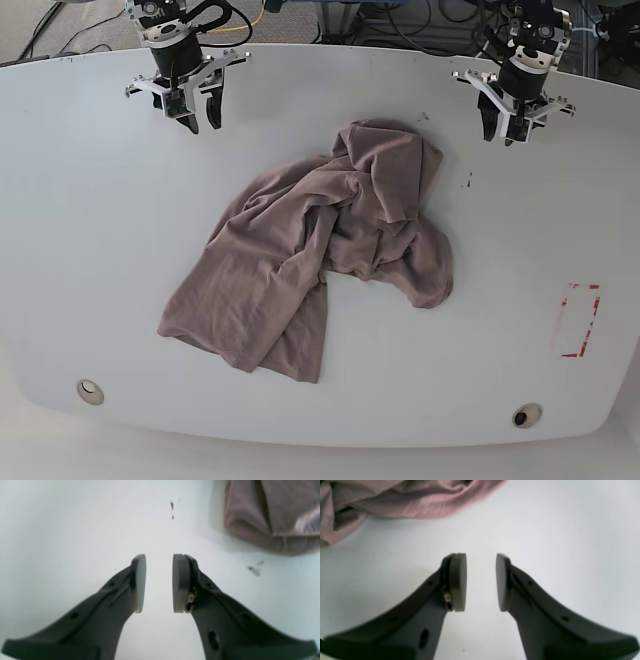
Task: Layout the t-shirt on the table in an organized manner, then fold the t-shirt properly
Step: 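Lower both open grippers toward the crumpled mauve t-shirt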
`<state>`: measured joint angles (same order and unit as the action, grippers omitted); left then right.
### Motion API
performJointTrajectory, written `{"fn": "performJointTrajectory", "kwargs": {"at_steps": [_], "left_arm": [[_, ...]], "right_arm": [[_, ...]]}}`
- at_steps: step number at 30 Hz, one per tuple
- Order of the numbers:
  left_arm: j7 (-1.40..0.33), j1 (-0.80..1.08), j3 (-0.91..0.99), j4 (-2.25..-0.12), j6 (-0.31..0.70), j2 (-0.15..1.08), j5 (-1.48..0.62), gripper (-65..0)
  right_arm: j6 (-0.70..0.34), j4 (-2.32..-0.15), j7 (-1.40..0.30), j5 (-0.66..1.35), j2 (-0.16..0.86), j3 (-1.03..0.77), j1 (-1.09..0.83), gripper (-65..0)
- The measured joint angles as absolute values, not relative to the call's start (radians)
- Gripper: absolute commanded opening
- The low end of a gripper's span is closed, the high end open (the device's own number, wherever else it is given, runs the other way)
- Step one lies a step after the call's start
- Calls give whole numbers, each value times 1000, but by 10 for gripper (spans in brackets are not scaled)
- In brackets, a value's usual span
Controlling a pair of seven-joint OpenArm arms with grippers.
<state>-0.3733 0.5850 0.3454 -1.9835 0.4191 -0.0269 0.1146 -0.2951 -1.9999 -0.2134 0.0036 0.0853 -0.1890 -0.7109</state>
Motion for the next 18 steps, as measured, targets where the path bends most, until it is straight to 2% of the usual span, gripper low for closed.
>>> {"fn": "performJointTrajectory", "kwargs": {"at_steps": [7, 18], "left_arm": [[-479, 548, 310, -1980, 427, -19, 113, -487], [-676, 397, 223, -1975, 420, 67, 113, -486]], "right_arm": [[-294, -2000, -250, 3, 80, -166, -646, -458], [-288, -1996, -347, 4, 49, -87, -472, -457]]}}
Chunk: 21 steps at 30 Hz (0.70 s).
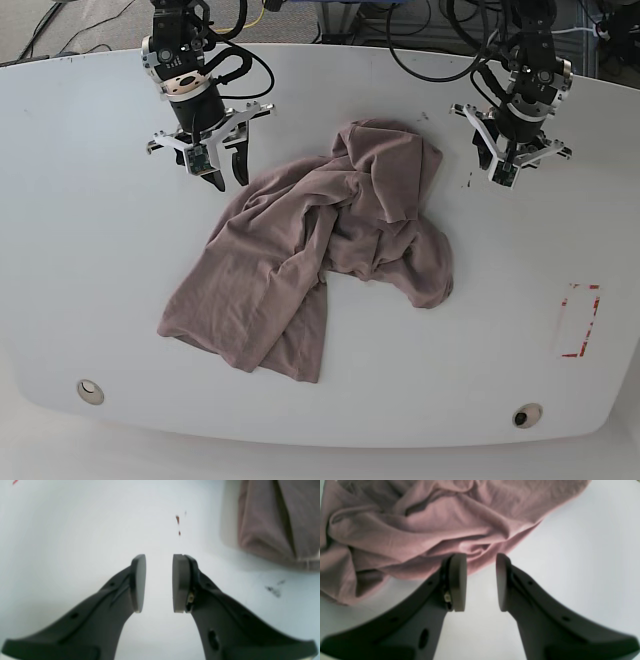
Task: Layout the t-shirt on the table in an organized manner, then fold the t-shirt properly
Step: 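Lower both open grippers toward the crumpled mauve t-shirt, then grasp the t-shirt's bunched fabric with the right gripper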
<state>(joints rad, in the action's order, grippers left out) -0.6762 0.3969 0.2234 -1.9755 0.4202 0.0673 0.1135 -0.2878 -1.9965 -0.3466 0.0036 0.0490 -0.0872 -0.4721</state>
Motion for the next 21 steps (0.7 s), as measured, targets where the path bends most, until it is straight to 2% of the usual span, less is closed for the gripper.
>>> {"fn": "performJointTrajectory", "kwargs": {"at_steps": [5, 14, 21], "left_arm": [[-697, 356, 212, -1975, 429, 76, 105, -486], [-704, 327, 196, -1975, 427, 81, 111, -485], [-699, 313, 187, -1977, 451, 81, 108, -485]], "right_arm": [[-286, -1994, -430, -3, 4, -89, -386, -457], [-287, -1927, -485, 3, -3, -139, -234, -452], [-287, -1834, -501, 4, -3, -193, -163, -309]]}}
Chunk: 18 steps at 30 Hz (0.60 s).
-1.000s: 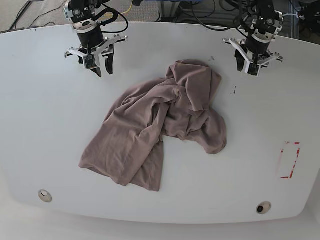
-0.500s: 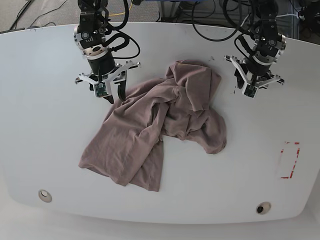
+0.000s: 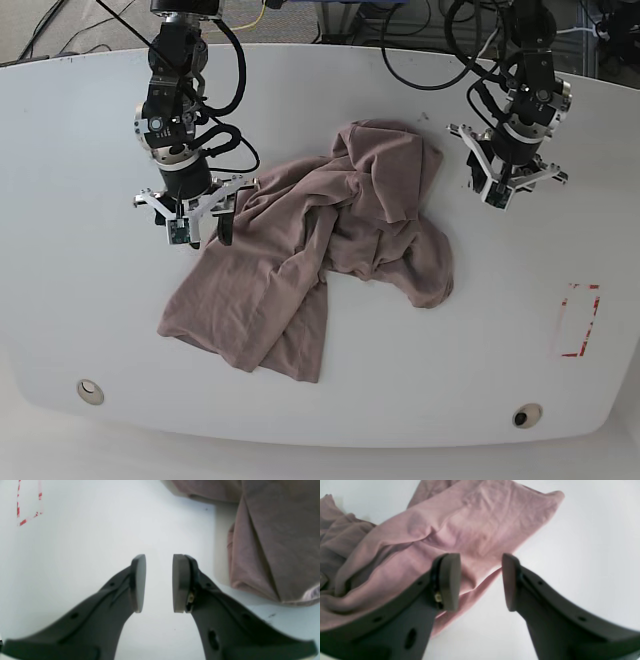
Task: Layout the t-shirt on the table in an organized manner, then fold the t-shirt properly
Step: 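Grasp the t-shirt's bunched fabric with the right gripper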
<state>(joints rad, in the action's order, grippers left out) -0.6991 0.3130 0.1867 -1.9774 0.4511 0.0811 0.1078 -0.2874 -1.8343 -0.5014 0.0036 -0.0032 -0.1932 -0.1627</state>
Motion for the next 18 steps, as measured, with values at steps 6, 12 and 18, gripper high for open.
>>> {"fn": "performJointTrajectory", "kwargs": {"at_steps": [6, 12, 18], "left_arm": [[-707, 318, 187, -1977, 599, 78, 110, -485], [-707, 318, 190, -1977, 603, 76, 111, -485], [-703, 317, 221, -1977, 605, 72, 104, -485]], "right_arm": [[-288, -1843, -497, 3, -4, -200, -155, -287], [-283, -1937, -578, -4, -7, -141, -216, -284], [-292, -1998, -580, 6, -63, 24, -320, -284]]}}
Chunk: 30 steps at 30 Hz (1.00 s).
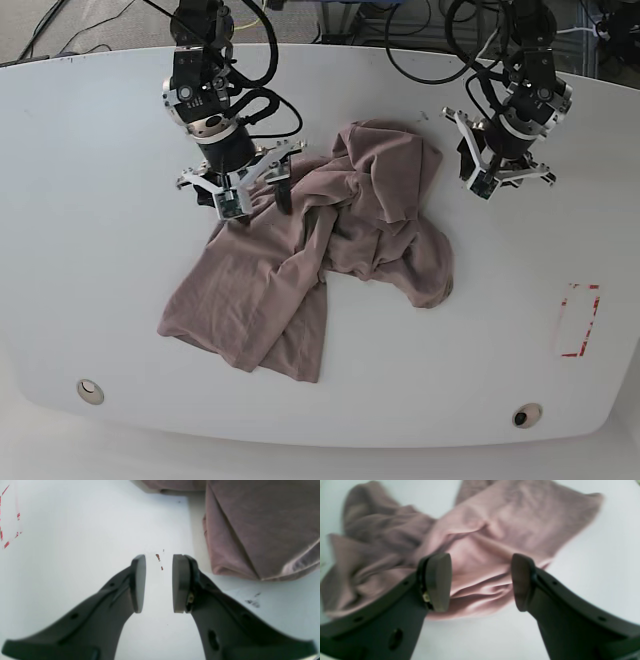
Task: Layout the t-shirt on the table in an organized manner, then fold the t-shirt properly
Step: 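Grasp the t-shirt's bunched fabric with the right gripper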
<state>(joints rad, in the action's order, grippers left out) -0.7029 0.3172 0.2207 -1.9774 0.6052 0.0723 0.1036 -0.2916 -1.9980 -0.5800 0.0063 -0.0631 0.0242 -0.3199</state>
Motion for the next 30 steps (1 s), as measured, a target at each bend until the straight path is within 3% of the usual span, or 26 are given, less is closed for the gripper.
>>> {"fn": "performJointTrajectory", "kwargs": {"at_steps": [11, 30], "left_arm": [[-698, 262, 350, -1976, 603, 39, 107, -485], [-710, 254, 438, -1974, 603, 78, 119, -485]], "right_arm": [[-280, -1995, -584, 1, -64, 264, -358, -284], [-288, -1850, -587, 0, -56, 395, -264, -284]]}}
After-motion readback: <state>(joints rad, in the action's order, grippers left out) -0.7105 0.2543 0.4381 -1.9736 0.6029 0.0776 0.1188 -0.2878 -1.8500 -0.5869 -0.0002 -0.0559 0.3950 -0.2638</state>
